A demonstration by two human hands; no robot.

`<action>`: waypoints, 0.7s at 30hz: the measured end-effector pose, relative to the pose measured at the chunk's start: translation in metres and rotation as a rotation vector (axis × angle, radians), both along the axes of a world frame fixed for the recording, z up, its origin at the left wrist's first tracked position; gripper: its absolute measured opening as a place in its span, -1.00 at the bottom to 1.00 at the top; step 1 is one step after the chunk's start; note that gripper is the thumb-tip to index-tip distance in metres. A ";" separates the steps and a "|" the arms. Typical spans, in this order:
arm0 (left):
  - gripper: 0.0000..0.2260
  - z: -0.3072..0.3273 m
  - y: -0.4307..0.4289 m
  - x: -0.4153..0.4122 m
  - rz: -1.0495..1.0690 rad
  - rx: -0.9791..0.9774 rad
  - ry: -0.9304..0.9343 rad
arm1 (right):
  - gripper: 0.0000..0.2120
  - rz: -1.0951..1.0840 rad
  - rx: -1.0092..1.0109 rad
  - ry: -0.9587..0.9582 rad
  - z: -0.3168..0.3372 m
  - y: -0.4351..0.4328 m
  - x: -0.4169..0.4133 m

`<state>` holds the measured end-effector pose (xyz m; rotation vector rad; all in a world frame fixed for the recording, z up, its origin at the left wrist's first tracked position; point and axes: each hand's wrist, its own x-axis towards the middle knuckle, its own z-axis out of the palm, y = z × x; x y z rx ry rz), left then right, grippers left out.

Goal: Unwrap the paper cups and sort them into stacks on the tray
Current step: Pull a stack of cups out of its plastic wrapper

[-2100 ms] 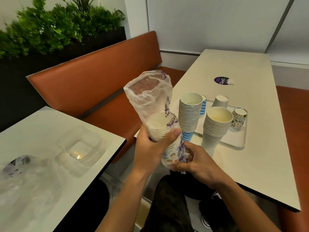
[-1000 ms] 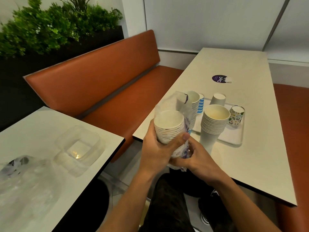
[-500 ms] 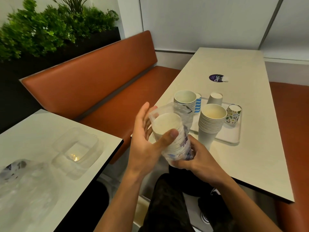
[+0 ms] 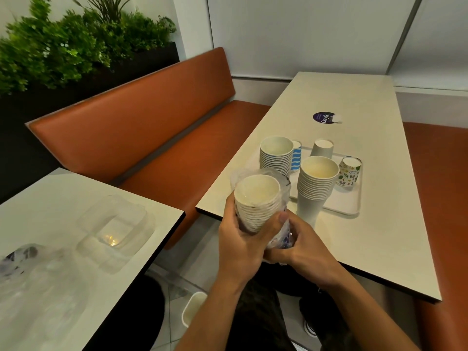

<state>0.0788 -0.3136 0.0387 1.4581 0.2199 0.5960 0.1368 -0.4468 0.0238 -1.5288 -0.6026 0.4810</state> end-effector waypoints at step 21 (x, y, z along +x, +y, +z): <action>-0.21 0.021 0.000 0.005 -0.045 0.082 -0.020 | -0.32 -0.040 -0.014 -0.026 -0.012 -0.001 0.001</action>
